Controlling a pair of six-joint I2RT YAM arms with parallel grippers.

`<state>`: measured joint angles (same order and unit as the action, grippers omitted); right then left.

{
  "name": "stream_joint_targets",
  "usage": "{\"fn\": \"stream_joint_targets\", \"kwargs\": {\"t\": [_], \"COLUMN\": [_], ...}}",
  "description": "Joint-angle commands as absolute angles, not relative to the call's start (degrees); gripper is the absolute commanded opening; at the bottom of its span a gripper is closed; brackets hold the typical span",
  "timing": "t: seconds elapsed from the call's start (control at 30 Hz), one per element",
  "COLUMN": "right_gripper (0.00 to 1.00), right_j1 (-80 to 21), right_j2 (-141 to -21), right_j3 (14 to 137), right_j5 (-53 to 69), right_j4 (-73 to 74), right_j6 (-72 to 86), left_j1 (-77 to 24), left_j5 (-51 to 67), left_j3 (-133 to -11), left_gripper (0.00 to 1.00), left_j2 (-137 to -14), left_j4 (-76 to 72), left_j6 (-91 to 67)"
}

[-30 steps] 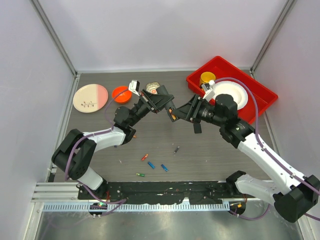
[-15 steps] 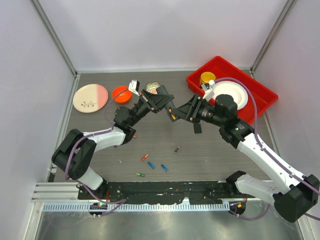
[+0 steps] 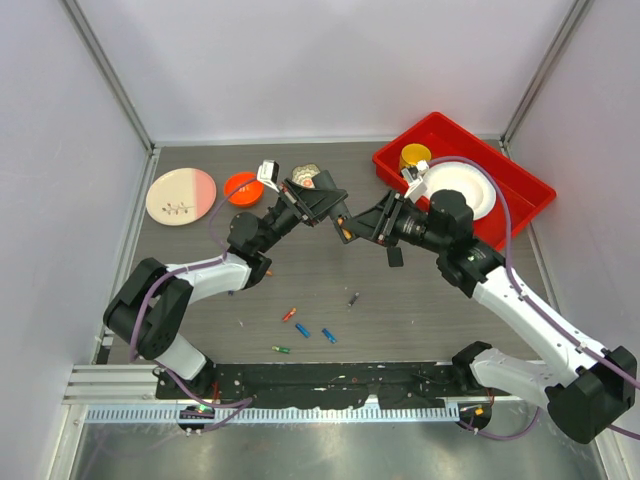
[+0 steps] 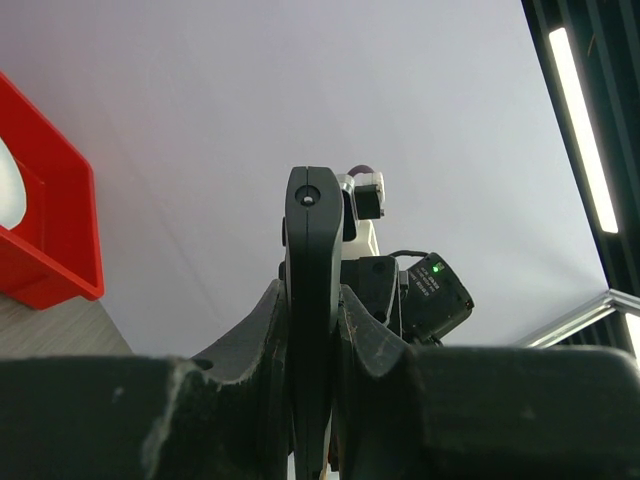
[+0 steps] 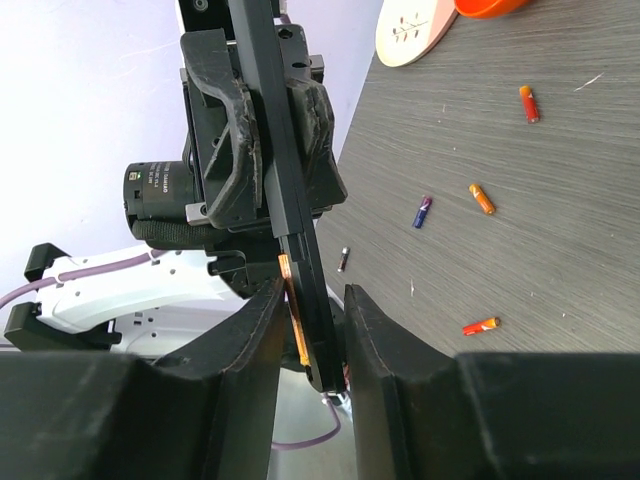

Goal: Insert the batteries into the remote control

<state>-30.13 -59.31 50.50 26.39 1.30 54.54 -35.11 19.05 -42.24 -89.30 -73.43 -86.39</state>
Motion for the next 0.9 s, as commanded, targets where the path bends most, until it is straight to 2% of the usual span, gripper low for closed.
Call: {"fn": "stream_joint_targets", "kwargs": {"t": [0.0,0.43,0.53,0.57,0.73,0.87], "right_gripper": [0.34,0.27,0.41,0.49,0.63,0.69], "right_j1": [-29.8,-29.8,-29.79,-29.79,-29.18,-27.6], "right_j2": [-60.12,-60.82,-60.47,-60.03,-59.24,-57.75], "right_j3": [49.48,48.69,48.87,49.39,53.34,56.42], "right_j5": [26.72,26.89,26.98,26.9,26.98,27.07], "right_j4": [0.35,0.26,-2.2,-2.2,1.21,5.26], "right_j6": [54.67,55.1,55.63,55.72,54.32,51.51], "left_j1": [-34.98,-34.98,-34.98,-34.98,-34.89,-34.28], "left_j5": [19.16,18.9,18.9,18.9,18.81,19.07], "left_j3": [-43.68,-43.86,-43.33,-43.16,-41.84,-41.22], "left_gripper": [0.0,0.0,0.0,0.0,0.0,0.0], "left_j2": [-88.07,-88.07,-88.15,-88.07,-88.51,-88.86], "left_j4": [-88.59,-88.59,-88.59,-88.59,-88.59,-88.59], "left_j6": [-86.31,-86.4,-86.05,-86.04,-85.52,-85.52]}}
